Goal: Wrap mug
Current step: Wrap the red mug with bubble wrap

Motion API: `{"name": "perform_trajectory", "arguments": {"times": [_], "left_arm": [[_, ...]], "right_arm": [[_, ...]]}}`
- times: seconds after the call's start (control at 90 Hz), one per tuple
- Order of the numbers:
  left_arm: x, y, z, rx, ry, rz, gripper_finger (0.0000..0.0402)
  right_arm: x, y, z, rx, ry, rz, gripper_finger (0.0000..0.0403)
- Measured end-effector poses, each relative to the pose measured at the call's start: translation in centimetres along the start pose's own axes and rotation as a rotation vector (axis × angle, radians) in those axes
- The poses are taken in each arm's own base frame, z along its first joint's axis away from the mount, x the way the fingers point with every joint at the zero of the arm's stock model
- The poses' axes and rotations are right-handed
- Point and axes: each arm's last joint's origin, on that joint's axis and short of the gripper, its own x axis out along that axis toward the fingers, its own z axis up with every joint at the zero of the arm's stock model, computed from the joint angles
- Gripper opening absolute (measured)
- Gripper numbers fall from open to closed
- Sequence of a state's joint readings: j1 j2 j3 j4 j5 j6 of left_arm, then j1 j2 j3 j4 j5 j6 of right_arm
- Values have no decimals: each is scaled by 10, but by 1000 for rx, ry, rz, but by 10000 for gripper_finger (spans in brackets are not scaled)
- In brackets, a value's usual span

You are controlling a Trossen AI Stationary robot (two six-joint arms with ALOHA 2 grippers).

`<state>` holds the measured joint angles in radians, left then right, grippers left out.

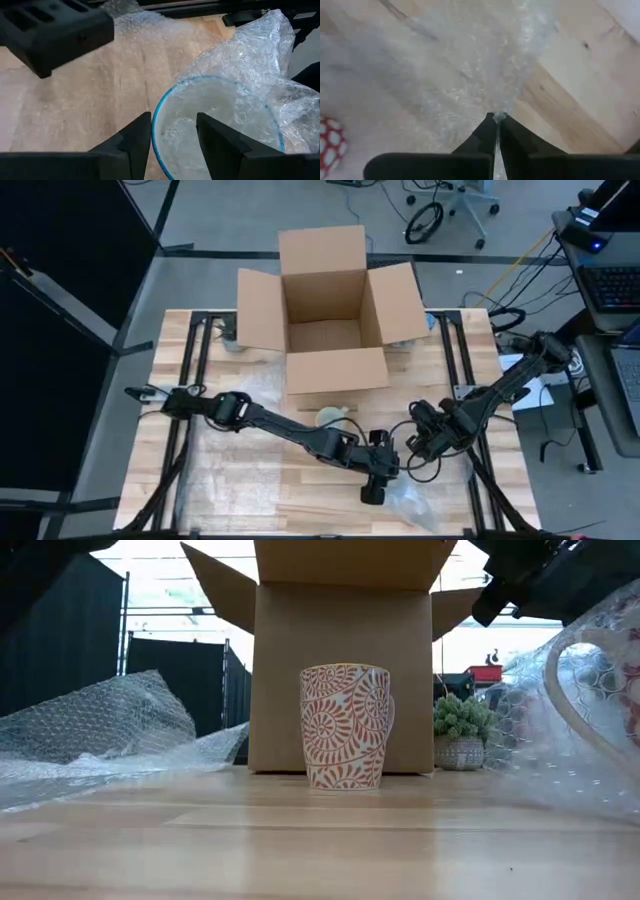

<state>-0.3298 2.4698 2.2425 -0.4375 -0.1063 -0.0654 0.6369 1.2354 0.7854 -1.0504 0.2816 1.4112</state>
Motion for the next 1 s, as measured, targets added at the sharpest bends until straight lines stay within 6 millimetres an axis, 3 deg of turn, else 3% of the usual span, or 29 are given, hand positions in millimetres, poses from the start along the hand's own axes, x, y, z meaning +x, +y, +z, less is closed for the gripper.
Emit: {"name": "perform_trajectory", "arguments": {"times": [0.156,0.333,0.511,0.733,1.0], "left_arm": [[-14,2,8,2,9,25,145],[-31,-2,14,-9,33,29,145],[-35,-26,4,-40,107,24,145],[-43,-66,-7,-12,125,149,145],[-50,-87,-17,-28,176,156,145]], "right_arm": [[-14,8,6,-34,-22,52,0],[-16,8,5,-58,-20,51,0],[-16,7,5,-60,-21,38,0],[-16,7,6,-63,-67,31,0],[-17,8,4,-78,-61,38,0]]}}
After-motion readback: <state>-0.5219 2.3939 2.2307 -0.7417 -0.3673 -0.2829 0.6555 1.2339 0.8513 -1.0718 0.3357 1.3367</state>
